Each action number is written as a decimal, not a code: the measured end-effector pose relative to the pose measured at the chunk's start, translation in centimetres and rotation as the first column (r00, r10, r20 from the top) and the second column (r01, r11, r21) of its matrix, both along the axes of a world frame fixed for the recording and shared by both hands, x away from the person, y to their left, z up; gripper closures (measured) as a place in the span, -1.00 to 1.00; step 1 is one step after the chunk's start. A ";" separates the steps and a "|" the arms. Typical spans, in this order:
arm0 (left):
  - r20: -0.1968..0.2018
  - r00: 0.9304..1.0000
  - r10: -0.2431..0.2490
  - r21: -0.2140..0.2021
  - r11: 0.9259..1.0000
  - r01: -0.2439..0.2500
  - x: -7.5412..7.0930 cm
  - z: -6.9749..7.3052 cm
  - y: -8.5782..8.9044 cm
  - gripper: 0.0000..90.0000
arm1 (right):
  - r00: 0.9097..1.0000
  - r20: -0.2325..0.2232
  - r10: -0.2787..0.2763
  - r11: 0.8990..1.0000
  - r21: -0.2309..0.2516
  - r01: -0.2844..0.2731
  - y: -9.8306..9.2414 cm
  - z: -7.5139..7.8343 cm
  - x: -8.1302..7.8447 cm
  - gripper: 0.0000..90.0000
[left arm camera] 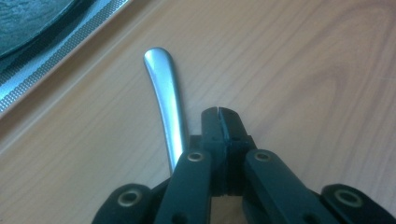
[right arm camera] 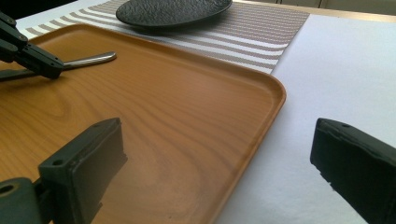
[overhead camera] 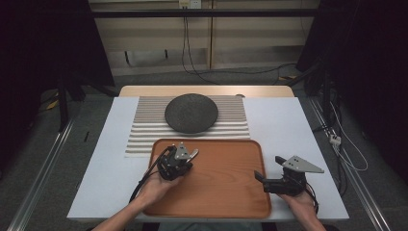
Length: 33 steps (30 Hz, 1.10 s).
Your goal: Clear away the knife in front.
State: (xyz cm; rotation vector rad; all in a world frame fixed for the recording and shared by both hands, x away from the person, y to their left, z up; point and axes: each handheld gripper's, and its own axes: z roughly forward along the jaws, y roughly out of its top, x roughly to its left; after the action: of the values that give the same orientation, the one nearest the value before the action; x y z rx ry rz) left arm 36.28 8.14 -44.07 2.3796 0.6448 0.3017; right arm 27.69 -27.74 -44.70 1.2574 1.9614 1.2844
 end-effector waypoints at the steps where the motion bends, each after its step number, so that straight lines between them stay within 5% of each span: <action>1: -0.016 1.000 -0.010 0.005 1.000 0.011 0.1 0.1 0.1 1.00 | 1.000 0.000 0.001 1.000 -0.001 -0.001 0.0 0.0 0.0 -0.94; 10: -0.002 1.000 0.004 0.055 0.998 -0.004 0.0 0.4 0.8 1.00 | 1.000 0.005 0.007 1.000 0.000 -0.007 0.0 0.0 0.0 -0.94; 12: -0.029 0.999 -0.021 0.040 0.999 0.022 0.1 0.4 0.9 1.00 | 1.000 0.004 0.004 1.000 -0.002 -0.004 0.0 0.0 0.0 -0.94; 17: 0.004 0.999 0.042 0.065 0.997 -0.043 -0.3 0.4 0.5 1.00 | 1.000 0.007 0.006 1.000 -0.003 -0.006 0.0 0.1 -0.1 -0.94; 20: -0.003 1.000 0.023 0.087 0.996 -0.023 -0.1 0.6 0.6 1.00 | 1.000 0.007 0.003 1.000 -0.002 -0.003 -0.1 0.1 -0.2 -0.94; 25: -0.004 0.999 0.044 0.066 0.997 -0.043 -0.2 0.5 0.7 1.00 | 1.000 0.005 0.001 1.000 -0.001 -0.001 -0.1 0.1 -0.2 -0.94; 27: -0.008 1.000 0.017 0.098 0.995 -0.016 -0.1 0.6 0.9 1.00 | 1.000 0.006 0.003 1.000 -0.002 -0.003 -0.1 0.1 -0.2 -0.94; 33: 0.020 0.999 0.032 0.096 0.995 -0.034 -0.4 0.5 0.7 1.00 | 1.000 0.006 0.005 1.000 -0.001 -0.005 0.0 0.1 -0.2 -0.94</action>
State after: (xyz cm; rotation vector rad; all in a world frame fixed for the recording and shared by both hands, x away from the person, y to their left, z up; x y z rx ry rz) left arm 35.86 8.85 -43.57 2.4566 0.6750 0.3763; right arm 27.49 -27.78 -44.60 1.2472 1.9616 1.2885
